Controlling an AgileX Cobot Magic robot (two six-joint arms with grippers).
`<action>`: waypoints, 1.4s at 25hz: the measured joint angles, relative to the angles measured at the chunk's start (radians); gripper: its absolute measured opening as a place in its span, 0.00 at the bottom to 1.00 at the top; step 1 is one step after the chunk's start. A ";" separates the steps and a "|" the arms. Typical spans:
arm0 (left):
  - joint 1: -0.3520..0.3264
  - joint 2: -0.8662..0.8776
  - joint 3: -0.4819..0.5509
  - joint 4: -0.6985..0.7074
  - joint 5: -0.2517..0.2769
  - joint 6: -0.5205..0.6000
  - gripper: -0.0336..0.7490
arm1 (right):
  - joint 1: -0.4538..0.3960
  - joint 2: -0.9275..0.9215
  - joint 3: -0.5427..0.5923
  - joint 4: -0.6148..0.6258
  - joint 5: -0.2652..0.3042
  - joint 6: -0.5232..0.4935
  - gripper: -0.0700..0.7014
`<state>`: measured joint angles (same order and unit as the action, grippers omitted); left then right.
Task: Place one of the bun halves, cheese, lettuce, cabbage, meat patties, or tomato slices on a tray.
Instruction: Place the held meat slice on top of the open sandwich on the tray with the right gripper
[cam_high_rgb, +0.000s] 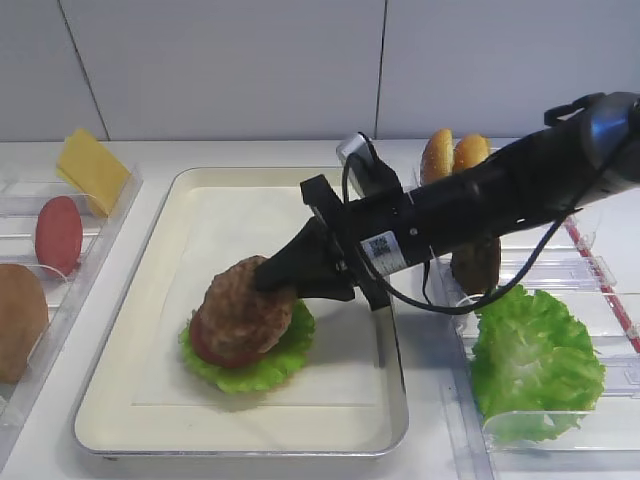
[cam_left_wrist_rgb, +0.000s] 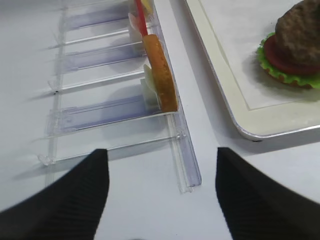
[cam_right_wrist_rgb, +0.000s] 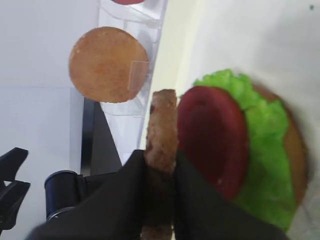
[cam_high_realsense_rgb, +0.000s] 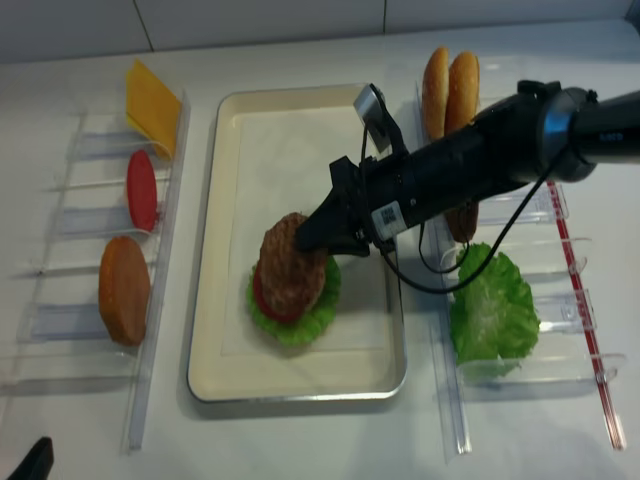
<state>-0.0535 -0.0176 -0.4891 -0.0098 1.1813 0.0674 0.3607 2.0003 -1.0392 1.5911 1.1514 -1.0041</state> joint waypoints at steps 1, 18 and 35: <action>0.000 0.000 0.000 0.000 0.000 0.000 0.64 | 0.000 0.008 0.000 0.000 0.000 0.000 0.30; 0.000 0.000 0.000 0.000 0.000 0.000 0.64 | 0.000 0.032 0.000 0.000 0.009 0.002 0.70; 0.000 0.000 0.000 0.000 0.000 0.000 0.64 | 0.000 0.032 -0.006 -0.017 0.016 0.004 0.81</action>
<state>-0.0535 -0.0176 -0.4891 -0.0098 1.1813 0.0674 0.3607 2.0328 -1.0451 1.5743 1.1673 -1.0005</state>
